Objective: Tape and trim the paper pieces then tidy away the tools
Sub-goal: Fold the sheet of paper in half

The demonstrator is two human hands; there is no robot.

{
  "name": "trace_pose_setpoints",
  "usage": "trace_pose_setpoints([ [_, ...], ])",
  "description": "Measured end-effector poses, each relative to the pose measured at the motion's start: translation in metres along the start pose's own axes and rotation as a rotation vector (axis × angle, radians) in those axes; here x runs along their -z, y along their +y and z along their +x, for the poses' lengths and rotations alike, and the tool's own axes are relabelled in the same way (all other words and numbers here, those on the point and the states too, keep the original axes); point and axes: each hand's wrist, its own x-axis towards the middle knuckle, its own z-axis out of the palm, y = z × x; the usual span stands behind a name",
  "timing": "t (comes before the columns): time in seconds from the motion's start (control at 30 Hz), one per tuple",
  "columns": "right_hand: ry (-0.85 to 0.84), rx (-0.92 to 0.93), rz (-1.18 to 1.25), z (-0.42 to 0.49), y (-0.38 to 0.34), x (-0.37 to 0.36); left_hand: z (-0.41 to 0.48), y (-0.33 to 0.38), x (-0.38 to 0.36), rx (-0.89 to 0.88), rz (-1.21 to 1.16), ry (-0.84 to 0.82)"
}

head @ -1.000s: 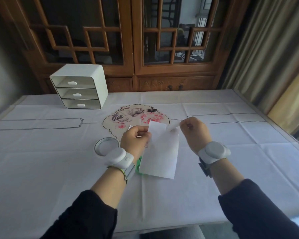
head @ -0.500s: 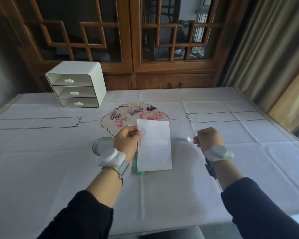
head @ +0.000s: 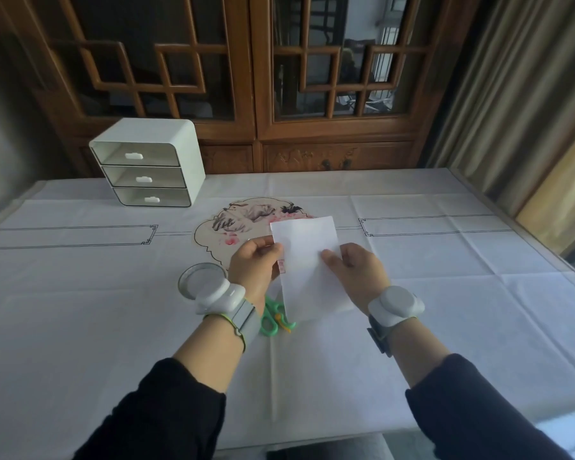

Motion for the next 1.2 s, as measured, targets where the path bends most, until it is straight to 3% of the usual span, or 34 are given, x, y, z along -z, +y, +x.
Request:
trace_pose_setpoints([
  [0.3, 0.062, -0.031, 0.027, 0.001, -0.008, 0.005, -0.004, -0.009, 0.011, 0.015, 0.241, -0.043],
  [0.53, 0.1, -0.053, 0.156, 0.0, -0.008, 0.007, -0.008, -0.007, 0.012, 0.0, 0.249, -0.063],
  [0.67, 0.241, 0.156, 0.026, -0.008, -0.012, 0.008, -0.011, -0.005, 0.011, 0.01, 0.237, -0.087],
  [0.83, 0.105, 0.382, -0.08, -0.02, -0.023, -0.005, -0.018, 0.001, 0.008, 0.005, 0.183, -0.147],
  [1.2, 0.043, 0.306, -0.008, -0.03, -0.029, -0.011, -0.022, 0.004, 0.013, -0.124, 0.301, -0.142],
])
